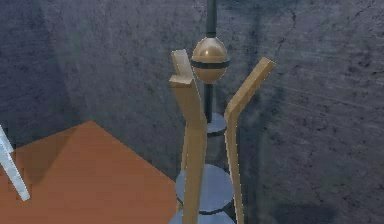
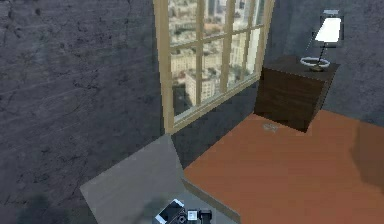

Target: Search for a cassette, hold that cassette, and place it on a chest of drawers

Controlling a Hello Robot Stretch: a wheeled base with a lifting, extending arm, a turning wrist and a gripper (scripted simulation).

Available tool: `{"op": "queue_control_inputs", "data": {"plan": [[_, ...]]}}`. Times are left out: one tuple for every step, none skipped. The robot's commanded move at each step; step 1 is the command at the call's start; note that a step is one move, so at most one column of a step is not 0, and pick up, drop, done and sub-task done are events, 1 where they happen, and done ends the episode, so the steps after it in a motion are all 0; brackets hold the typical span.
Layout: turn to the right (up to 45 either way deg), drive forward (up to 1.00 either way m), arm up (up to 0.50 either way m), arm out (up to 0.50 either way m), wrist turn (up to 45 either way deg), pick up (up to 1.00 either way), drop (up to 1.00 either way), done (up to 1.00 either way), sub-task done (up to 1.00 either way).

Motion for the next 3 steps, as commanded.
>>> {"op": "queue_control_inputs", "data": {"plan": [[0.0, 0.00, 0.00, 0.00, 45.0, 0.00, 0.00, 0.00, 0.00], [0.0, 0.00, 0.00, 0.00, 6.0, 0.00, 0.00, 0.00, 0.00], [0.0, 0.00, -0.30, 0.00, 0.0, 0.00, 0.00, 0.00, 0.00]]}}
